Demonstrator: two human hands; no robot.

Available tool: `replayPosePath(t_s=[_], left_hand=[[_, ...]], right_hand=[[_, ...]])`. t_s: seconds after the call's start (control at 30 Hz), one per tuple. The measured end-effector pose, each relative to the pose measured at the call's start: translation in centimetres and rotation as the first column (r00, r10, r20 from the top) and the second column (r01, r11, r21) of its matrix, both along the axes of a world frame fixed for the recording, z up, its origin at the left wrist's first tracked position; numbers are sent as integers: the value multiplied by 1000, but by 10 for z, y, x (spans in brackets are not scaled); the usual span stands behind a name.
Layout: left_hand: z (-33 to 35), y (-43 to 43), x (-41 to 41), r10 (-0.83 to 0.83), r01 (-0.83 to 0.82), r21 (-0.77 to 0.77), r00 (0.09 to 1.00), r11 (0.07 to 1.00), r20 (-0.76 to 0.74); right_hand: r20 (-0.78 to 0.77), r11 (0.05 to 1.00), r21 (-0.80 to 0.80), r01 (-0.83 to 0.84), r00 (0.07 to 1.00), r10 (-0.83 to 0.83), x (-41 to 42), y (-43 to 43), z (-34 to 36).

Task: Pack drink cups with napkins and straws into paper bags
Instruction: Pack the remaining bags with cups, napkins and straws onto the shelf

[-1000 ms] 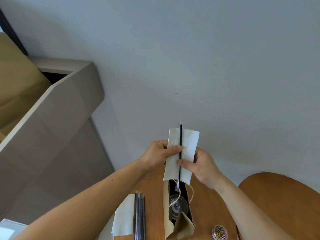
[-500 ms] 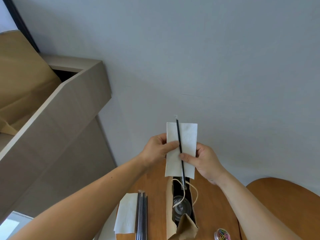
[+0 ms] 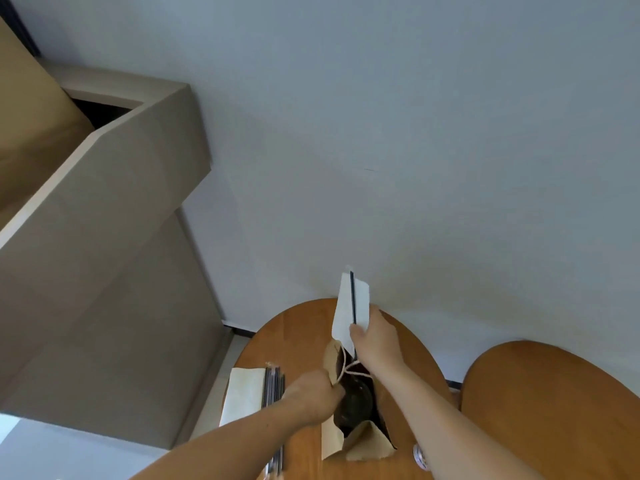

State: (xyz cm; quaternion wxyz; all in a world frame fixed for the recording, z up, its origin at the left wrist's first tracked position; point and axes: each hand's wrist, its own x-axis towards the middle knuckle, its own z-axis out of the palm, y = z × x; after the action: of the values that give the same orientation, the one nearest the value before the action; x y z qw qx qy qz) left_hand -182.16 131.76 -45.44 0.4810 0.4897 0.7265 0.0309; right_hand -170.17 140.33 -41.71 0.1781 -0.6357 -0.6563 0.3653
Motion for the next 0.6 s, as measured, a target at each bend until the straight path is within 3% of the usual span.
replayPosePath(t_s=[0.13, 0.23, 0.37, 0.6], left_hand=[[0, 1, -4, 95, -89, -55, 989, 995, 117], [1, -2, -2, 187, -170, -92, 954, 981, 233], [-5, -8, 5, 150, -145, -36, 952, 989, 266], [-6, -21, -1, 231, -229, -40, 930, 973, 285]], right_hand=[[128, 992, -54, -112, 985, 118, 22, -15, 5], [237, 951, -134, -279, 923, 304, 28, -26, 7], [382, 908, -276, -315, 831, 404, 27, -39, -7], [152, 841, -493, -222, 930, 334, 38, -39, -54]])
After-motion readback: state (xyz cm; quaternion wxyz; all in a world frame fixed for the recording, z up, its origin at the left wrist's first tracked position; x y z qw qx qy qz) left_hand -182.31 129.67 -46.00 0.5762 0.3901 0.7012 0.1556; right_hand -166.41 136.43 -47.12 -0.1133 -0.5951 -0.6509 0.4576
